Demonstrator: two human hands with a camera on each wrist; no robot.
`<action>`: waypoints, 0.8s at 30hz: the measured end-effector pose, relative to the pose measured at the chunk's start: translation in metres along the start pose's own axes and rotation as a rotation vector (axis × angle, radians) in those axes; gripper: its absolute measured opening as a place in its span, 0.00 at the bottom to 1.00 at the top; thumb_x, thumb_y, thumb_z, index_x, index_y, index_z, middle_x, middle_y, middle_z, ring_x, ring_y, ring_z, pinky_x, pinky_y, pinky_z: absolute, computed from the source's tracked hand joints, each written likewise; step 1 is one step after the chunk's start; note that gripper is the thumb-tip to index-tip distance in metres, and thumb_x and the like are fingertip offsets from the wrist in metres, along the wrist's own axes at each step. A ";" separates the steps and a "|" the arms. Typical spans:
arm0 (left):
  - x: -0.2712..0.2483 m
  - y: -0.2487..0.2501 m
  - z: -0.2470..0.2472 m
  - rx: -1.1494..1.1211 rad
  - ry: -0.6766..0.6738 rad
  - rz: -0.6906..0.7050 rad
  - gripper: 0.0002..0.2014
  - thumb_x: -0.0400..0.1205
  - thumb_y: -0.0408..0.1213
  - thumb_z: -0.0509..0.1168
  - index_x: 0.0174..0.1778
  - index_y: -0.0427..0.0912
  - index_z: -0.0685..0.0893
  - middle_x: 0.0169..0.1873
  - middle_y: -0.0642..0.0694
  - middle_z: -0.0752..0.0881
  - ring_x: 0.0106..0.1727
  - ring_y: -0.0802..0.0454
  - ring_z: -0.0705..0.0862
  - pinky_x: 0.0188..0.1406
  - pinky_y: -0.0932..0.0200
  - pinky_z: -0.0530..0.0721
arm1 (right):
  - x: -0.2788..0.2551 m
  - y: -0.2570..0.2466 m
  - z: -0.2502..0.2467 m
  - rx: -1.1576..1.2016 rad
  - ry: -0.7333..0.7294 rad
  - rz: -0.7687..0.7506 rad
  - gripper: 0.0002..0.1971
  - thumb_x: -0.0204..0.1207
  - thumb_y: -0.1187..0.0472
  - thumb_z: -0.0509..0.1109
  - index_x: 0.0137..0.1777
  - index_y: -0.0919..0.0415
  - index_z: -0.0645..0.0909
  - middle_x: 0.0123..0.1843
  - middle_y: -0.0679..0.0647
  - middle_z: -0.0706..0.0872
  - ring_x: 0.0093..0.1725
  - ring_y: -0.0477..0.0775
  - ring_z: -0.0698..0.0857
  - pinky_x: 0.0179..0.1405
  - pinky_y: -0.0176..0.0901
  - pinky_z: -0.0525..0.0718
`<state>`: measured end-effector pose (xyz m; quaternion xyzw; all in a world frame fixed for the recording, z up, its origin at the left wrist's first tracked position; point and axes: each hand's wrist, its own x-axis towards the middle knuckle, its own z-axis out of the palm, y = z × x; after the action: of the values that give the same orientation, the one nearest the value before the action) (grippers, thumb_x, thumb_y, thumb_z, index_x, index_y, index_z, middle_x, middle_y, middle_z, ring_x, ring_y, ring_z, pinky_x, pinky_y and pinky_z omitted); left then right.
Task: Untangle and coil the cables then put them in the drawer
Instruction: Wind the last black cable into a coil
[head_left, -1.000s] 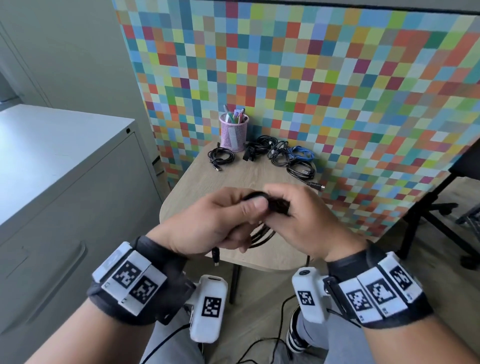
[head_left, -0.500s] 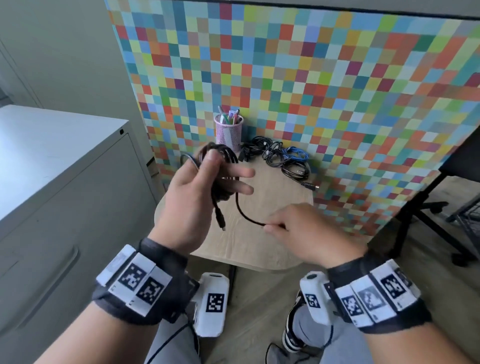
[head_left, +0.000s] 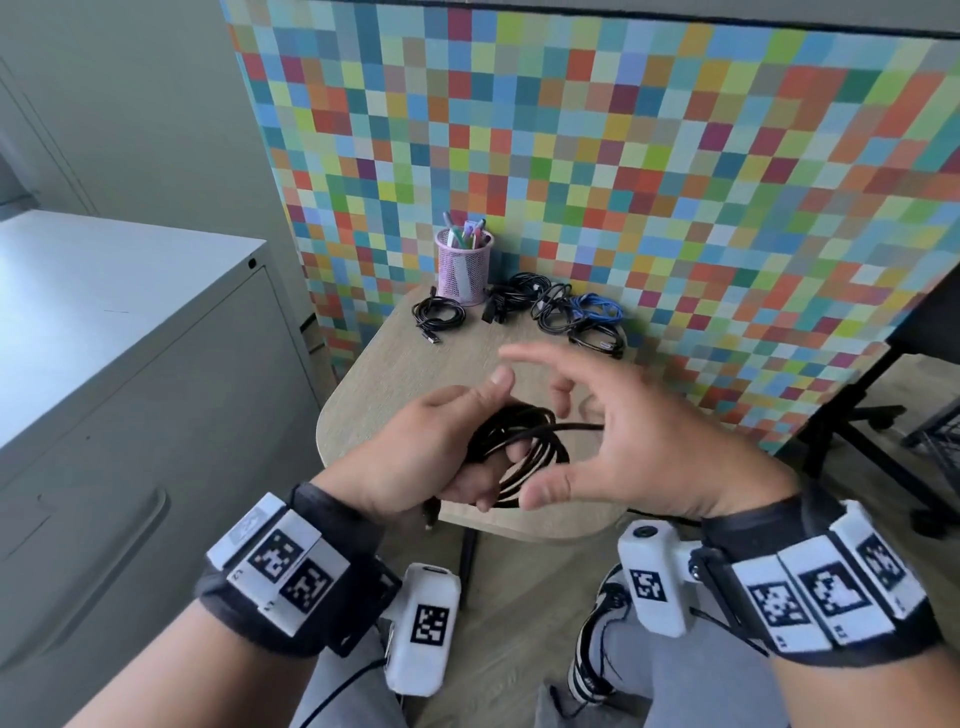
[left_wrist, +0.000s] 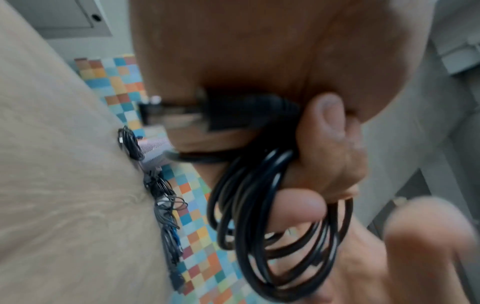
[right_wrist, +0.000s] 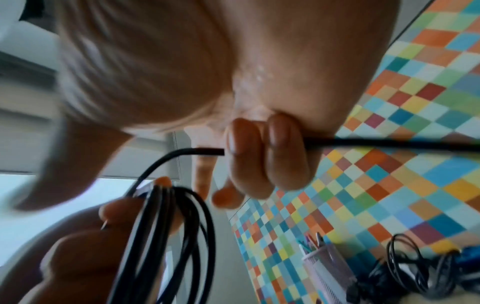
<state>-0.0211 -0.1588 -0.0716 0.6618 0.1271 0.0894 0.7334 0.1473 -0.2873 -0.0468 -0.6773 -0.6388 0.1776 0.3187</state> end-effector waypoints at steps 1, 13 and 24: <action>0.001 0.000 -0.001 -0.049 -0.027 -0.007 0.31 0.90 0.59 0.49 0.34 0.38 0.81 0.15 0.48 0.63 0.14 0.52 0.58 0.27 0.57 0.77 | -0.001 0.000 0.001 -0.038 -0.063 -0.013 0.49 0.55 0.32 0.88 0.78 0.28 0.72 0.55 0.33 0.79 0.55 0.41 0.83 0.58 0.46 0.87; -0.001 0.007 -0.001 0.071 -0.174 0.022 0.22 0.90 0.53 0.57 0.35 0.42 0.81 0.19 0.50 0.68 0.22 0.48 0.73 0.41 0.52 0.79 | 0.009 0.010 0.015 0.061 0.110 -0.115 0.06 0.70 0.58 0.68 0.34 0.55 0.75 0.30 0.52 0.82 0.32 0.55 0.79 0.31 0.58 0.77; -0.006 0.013 -0.007 -0.580 0.170 0.237 0.22 0.89 0.52 0.56 0.29 0.50 0.74 0.19 0.57 0.58 0.18 0.55 0.52 0.23 0.61 0.74 | 0.005 0.024 -0.005 0.573 0.276 -0.117 0.13 0.78 0.71 0.75 0.61 0.63 0.88 0.42 0.64 0.91 0.34 0.38 0.88 0.35 0.27 0.84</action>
<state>-0.0289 -0.1526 -0.0590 0.4258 0.0792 0.2615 0.8626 0.1692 -0.2825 -0.0584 -0.5399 -0.5514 0.2381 0.5898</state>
